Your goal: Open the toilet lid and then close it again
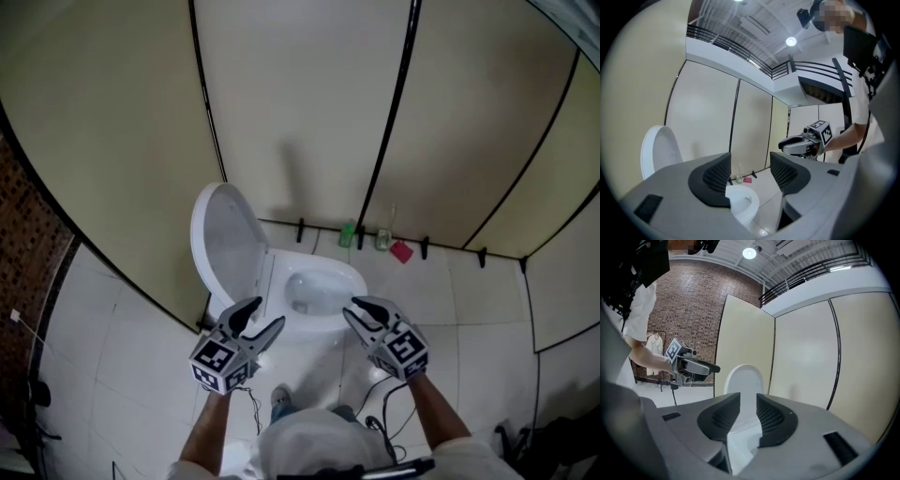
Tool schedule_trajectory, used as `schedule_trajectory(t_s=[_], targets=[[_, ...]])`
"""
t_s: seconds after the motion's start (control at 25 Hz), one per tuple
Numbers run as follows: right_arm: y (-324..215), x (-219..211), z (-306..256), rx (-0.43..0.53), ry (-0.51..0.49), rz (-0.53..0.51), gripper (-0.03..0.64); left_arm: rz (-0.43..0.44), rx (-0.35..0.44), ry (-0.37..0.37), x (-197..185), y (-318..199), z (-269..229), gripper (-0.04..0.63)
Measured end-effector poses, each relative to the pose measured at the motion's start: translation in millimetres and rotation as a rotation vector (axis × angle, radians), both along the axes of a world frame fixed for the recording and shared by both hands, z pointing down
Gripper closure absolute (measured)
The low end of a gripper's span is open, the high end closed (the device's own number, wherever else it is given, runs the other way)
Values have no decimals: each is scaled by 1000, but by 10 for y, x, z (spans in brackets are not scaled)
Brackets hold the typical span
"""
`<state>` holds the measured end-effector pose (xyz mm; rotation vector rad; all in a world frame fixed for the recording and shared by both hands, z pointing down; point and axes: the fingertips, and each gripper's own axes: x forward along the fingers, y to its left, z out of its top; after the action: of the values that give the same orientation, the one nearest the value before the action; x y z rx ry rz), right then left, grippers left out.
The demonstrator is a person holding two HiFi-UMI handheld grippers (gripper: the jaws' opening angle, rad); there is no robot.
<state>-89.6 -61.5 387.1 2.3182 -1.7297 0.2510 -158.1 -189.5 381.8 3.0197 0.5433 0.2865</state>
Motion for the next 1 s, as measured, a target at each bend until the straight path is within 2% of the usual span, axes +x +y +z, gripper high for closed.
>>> schedule_trajectory(t_s=[0.24,0.52,0.6,0.72,0.84,0.92,1.0], targets=[[-157,63,7,-19,16,2,515,-70,-46,36,-83,-318,-12,339],[-698,159,40,-63,41,-49,515,-148,-40,42,-195,-958,-10,337],[-864,202,20,-84,54,-71,515,-167,-37,64,-190,-1134,-71,337],[-1126,275,-123,-101,92,-124,515,-187,-51,77,-177,-1337,-176,337],[-1452,501,-359,-108,174,-204,512,-216,-53,69,-93,-1499,-249,338],[-1646,679,-444,-132,231,-262,476,-246,-51,63,-61,-1570,-253,337],[-1811,806,-518,-157,269,-328,471,-281,-51,67,-45,-1591,-265,337]])
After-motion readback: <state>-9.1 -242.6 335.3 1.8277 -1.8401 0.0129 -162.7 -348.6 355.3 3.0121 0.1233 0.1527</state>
